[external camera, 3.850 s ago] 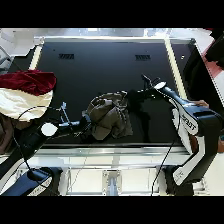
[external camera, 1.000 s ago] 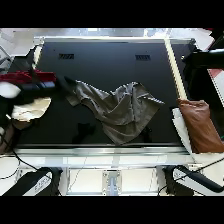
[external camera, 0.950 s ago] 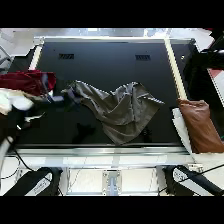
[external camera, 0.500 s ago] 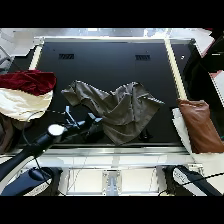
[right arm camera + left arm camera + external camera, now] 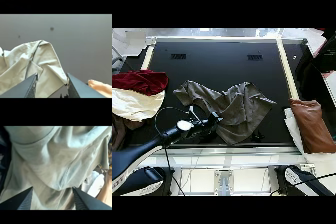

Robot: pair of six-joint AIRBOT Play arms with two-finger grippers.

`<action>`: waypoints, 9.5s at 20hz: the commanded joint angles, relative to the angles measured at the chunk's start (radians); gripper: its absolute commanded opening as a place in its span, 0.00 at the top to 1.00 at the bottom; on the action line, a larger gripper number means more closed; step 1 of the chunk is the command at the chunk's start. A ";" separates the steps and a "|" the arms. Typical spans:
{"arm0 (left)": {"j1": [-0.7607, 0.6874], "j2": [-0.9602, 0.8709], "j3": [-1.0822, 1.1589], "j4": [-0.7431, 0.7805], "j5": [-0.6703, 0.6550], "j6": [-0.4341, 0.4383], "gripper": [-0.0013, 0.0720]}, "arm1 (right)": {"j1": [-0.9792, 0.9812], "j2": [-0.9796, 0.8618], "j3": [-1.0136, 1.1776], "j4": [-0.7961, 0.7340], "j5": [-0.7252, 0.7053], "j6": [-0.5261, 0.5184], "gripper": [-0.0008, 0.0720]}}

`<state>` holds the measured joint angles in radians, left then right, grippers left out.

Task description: Fold the shirts.

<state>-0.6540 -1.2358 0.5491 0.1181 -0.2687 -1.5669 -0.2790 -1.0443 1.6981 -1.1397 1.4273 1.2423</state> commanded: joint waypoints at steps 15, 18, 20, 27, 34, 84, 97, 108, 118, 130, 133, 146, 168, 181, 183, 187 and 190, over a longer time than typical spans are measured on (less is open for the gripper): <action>-0.005 -0.163 0.122 -0.082 0.039 0.012 0.33 | -0.001 0.000 0.001 0.018 0.029 0.007 0.43; -0.003 -0.187 0.183 -0.082 0.113 0.056 0.35 | -0.001 0.000 0.001 0.018 0.035 0.007 0.43; 0.002 -0.200 0.187 -0.082 0.108 0.053 0.37 | -0.001 0.000 0.001 0.018 0.045 0.006 0.43; -0.001 -0.196 0.188 -0.082 0.092 0.054 0.97 | -0.001 0.000 -0.010 -0.023 0.041 0.006 0.43; 0.002 -0.145 0.188 -0.035 0.082 0.057 0.97 | -0.056 -0.007 -0.762 0.111 -0.420 0.137 0.43; 0.339 0.586 0.718 0.606 0.002 0.396 0.98 | 0.087 0.354 0.030 -0.053 -0.354 -0.015 0.97; 0.709 -0.318 0.738 0.478 -0.213 0.244 0.04 | 0.179 -0.760 -0.001 0.124 -0.431 0.150 0.35; 1.124 0.076 0.815 0.601 -0.728 0.423 0.01 | 0.000 -0.354 0.146 -0.112 -0.280 0.151 0.35; 1.215 -0.045 0.387 0.708 -1.035 0.588 0.02 | -0.195 -0.029 0.144 -0.137 -0.005 0.098 0.35; 1.135 -0.294 0.378 0.565 -0.810 0.677 0.24 | -0.195 0.014 0.144 -0.060 0.059 0.111 0.35; 1.130 -0.294 0.378 0.599 -0.785 0.658 0.24 | -0.195 0.014 0.144 -0.037 0.058 0.111 0.35; 0.995 -0.327 0.378 0.607 -0.770 0.594 0.56 | -0.195 0.014 0.144 -0.010 0.093 0.109 0.36; 1.029 -0.148 0.379 0.606 -0.805 0.594 0.97 | -0.194 0.194 -1.434 0.350 -0.225 0.101 0.37; 1.029 -0.146 0.379 0.584 -0.816 0.594 0.97 | 0.092 -0.101 -1.424 0.477 -0.425 -0.005 0.38; 1.029 -0.146 0.379 0.584 -0.816 0.594 0.97 | 0.101 -0.100 -1.424 0.536 -0.425 -0.009 0.62; 1.035 -0.090 0.380 0.583 -0.823 0.594 0.97 | 0.101 -0.083 -1.357 0.677 -0.304 -0.183 0.97; 1.096 0.101 0.380 0.585 -0.823 0.595 0.97 | 0.101 0.031 -1.194 0.662 -0.179 -0.174 0.97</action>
<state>0.4019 -1.2617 0.9279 0.7025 -1.0924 -0.9730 -0.1822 -1.0882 0.3885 -0.5251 1.1240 1.1053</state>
